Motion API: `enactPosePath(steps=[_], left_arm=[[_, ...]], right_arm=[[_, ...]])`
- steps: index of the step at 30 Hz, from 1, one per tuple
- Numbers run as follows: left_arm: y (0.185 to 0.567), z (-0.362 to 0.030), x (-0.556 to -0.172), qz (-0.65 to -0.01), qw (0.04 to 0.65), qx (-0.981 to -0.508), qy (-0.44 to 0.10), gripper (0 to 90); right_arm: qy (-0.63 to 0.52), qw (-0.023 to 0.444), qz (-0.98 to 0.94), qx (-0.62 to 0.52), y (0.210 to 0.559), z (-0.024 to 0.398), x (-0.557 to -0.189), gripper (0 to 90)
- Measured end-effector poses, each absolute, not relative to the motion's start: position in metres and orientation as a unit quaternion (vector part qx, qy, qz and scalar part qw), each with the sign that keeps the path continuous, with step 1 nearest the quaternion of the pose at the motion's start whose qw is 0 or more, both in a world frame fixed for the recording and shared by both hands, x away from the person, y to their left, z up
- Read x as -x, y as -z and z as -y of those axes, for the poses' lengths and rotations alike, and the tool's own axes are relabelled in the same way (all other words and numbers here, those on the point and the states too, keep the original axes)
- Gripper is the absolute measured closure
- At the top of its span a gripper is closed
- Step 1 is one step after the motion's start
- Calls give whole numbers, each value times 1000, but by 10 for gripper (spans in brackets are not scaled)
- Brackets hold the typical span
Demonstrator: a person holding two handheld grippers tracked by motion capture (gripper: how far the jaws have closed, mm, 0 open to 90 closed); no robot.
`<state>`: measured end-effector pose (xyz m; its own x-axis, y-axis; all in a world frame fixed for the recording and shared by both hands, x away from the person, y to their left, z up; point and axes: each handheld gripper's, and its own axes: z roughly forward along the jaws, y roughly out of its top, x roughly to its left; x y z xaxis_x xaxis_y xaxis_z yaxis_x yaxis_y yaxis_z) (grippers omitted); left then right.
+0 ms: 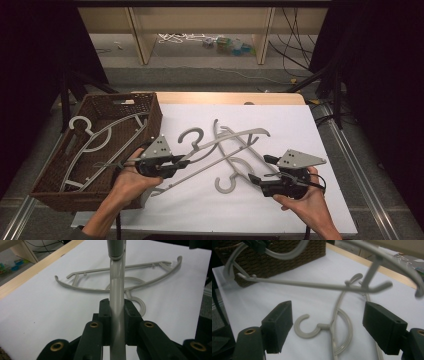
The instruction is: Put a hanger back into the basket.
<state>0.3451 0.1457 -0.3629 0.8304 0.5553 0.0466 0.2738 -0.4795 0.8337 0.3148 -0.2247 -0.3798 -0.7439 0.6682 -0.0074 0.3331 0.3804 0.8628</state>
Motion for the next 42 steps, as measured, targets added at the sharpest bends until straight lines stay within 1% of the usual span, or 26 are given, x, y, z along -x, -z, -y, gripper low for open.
enactPosePath(steps=[1, 4, 8, 12, 14, 19, 21, 23, 25, 31, 37, 42], left_arm=[[359, -149, -345, -247, 445, -846, -158, 794], [351, -158, -344, -263, 471, -828, -151, 794], [337, -168, -343, -274, 501, -809, -141, 794], [316, -173, -340, -281, 517, -797, -133, 794], [301, -178, -340, -282, 515, -797, -143, 794], [274, -194, -342, -288, 509, -795, -163, 794], [266, -203, -343, -292, 507, -793, -170, 794], [260, -212, -343, -295, 503, -790, -189, 794], [255, -226, -344, -305, 503, -786, -194, 794], [257, -246, -353, -329, 492, -779, -208, 794], [272, -271, -368, -357, 486, -769, -213, 794], [285, -293, -377, -371, 472, -767, -227, 794]], right_arm=[[-467, 184, -805, -318, 382, 226, -315, 244], [-465, 177, -802, -332, 388, 229, -315, 222], [-458, 174, -805, -336, 395, 231, -314, 221], [-455, 171, -805, -338, 400, 231, -314, 223], [-455, 175, -805, -337, 400, 232, -314, 223], [-455, 169, -808, -336, 403, 232, -314, 225], [-453, 169, -807, -339, 404, 232, -314, 227], [-447, 168, -811, -339, 405, 232, -314, 227], [-448, 168, -809, -340, 407, 231, -315, 228], [-446, 165, -812, -338, 408, 230, -315, 228], [-444, 162, -813, -340, 411, 231, -317, 226], [-445, 164, -812, -341, 410, 234, -317, 221]])
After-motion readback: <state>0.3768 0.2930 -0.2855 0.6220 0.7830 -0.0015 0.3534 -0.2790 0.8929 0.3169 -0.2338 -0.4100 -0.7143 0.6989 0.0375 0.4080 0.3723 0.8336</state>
